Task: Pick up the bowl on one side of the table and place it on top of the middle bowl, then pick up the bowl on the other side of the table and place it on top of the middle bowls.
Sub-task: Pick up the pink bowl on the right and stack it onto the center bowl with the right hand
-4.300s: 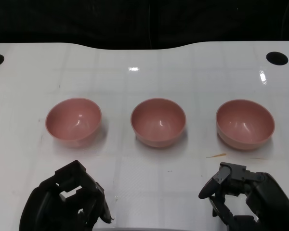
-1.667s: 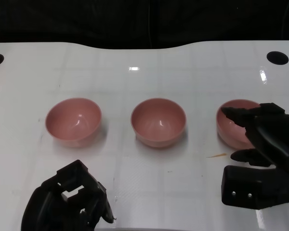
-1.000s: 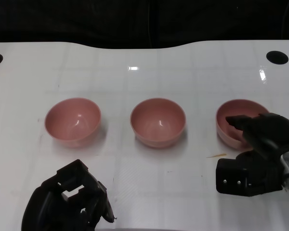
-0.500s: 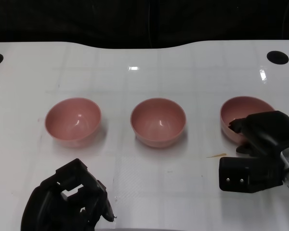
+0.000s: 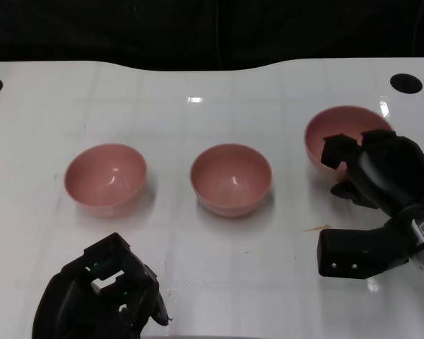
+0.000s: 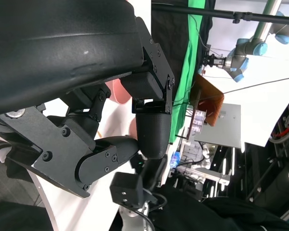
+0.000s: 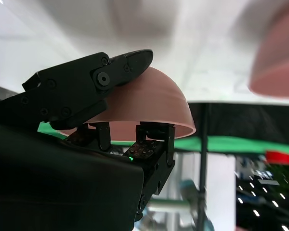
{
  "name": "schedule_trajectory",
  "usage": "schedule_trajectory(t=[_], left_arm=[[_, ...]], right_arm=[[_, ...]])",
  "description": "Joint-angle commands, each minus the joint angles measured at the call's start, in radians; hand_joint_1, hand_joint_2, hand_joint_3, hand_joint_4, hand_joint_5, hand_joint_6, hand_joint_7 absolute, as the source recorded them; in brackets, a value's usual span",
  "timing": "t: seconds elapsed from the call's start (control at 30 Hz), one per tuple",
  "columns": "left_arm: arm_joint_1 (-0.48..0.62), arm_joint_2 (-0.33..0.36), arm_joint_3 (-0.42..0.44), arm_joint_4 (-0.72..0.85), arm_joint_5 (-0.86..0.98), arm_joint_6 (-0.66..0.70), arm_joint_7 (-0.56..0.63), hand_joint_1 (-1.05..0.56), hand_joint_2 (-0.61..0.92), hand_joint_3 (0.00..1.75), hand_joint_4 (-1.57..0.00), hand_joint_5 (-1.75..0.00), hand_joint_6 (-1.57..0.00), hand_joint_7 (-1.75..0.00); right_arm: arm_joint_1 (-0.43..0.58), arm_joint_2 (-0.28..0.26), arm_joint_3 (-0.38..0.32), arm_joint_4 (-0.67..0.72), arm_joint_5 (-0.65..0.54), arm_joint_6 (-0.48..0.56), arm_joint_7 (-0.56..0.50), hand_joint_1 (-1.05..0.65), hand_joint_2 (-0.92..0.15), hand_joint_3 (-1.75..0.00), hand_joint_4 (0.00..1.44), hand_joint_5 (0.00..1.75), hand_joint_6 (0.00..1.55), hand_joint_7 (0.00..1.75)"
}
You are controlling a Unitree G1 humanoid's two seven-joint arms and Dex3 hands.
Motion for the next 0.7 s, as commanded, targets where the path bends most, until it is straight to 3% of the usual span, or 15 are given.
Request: schedule_trajectory(t=[0.03,0.1,0.23,0.4,0.7], left_arm=[[0.006,0.008,0.003,-0.002,0.002,-0.002,0.004,-0.20,0.51,1.05,-0.91,-1.57,-0.87,-1.43],[0.007,0.007,0.004,-0.003,0.001,0.000,0.006,-0.20,0.51,1.04,-0.91,-1.57,-0.87,-1.42],[0.002,0.007,0.004,0.003,-0.001,-0.004,0.000,-0.19,0.51,1.04,-0.92,-1.57,-0.88,-1.42],[-0.001,0.005,0.002,0.001,-0.005,0.005,0.004,-0.20,0.53,1.02,-0.92,-1.56,-0.89,-1.41],[0.002,0.003,-0.002,-0.010,0.008,0.011,0.022,-0.18,0.51,1.02,-0.93,-1.54,-0.90,-1.41]], right_arm=[[0.022,-0.037,-0.016,-0.129,0.004,0.005,0.022,-0.19,-0.64,-0.70,0.89,1.75,0.70,1.75],[0.036,-0.042,-0.021,-0.198,0.006,-0.008,0.025,-0.18,-0.50,-0.96,0.90,1.75,0.70,1.75],[0.052,-0.043,-0.030,-0.310,0.017,-0.027,0.068,-0.19,-0.43,-1.17,0.91,1.75,0.74,1.68],[0.043,-0.017,-0.030,-0.393,0.033,-0.041,0.161,-0.22,-0.43,-1.14,0.90,1.75,0.79,1.54],[-0.021,0.069,-0.011,-0.291,0.054,-0.127,0.191,-0.20,-0.37,-1.20,0.93,1.75,0.73,1.72]])
